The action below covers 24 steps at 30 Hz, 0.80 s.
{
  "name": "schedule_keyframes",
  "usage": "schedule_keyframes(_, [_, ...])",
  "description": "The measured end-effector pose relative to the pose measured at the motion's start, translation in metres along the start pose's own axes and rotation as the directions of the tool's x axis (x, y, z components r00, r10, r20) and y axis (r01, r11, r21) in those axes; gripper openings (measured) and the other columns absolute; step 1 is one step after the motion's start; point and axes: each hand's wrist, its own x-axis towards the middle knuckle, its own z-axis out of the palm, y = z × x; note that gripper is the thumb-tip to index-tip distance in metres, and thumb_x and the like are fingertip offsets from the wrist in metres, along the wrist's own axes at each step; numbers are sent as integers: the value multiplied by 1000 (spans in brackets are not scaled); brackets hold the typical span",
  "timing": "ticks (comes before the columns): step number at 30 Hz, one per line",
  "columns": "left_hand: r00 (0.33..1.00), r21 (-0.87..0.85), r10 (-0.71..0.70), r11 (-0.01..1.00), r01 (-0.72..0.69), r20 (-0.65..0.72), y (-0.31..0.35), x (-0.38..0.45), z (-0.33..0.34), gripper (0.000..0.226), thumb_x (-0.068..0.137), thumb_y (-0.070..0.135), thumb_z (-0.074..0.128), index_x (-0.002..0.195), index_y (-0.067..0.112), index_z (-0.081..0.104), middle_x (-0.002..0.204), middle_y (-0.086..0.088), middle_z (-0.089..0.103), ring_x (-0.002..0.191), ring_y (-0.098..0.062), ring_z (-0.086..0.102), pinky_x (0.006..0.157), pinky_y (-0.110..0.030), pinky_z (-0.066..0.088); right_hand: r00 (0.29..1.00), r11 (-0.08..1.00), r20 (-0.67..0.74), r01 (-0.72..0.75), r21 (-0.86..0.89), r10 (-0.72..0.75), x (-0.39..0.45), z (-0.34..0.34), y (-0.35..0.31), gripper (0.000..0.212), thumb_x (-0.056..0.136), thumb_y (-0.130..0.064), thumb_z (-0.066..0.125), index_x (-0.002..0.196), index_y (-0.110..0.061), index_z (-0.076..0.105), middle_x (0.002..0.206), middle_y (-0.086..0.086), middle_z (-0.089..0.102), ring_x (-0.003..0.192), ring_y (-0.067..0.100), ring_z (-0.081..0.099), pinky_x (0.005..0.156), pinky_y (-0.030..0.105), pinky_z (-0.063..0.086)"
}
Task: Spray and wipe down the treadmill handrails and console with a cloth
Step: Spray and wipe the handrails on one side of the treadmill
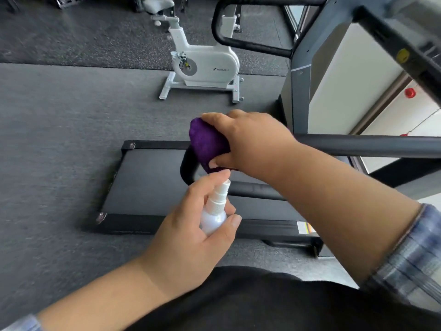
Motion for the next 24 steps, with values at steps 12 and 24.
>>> schedule_keyframes(12, [1000,-9,-7,1000,7,-11,-23,-10,-40,61,89,36,62,136,60,32,98,15,63,87,-13,64,75,-9,45,994,989,-3,-113,-100,113,-14,-4,13,101,63,-90,36,148,-37,36,121,-1,64,100,30,65,76,37,46])
schedule_keyframes(24, [994,63,-22,998,15,106,-10,4,-12,58,80,47,61,126,70,34,98,19,65,88,-4,64,75,-2,42,973,985,-164,-170,-14,165,-8,7,-15,72,84,-84,37,134,-36,56,106,-3,67,99,25,64,73,35,31])
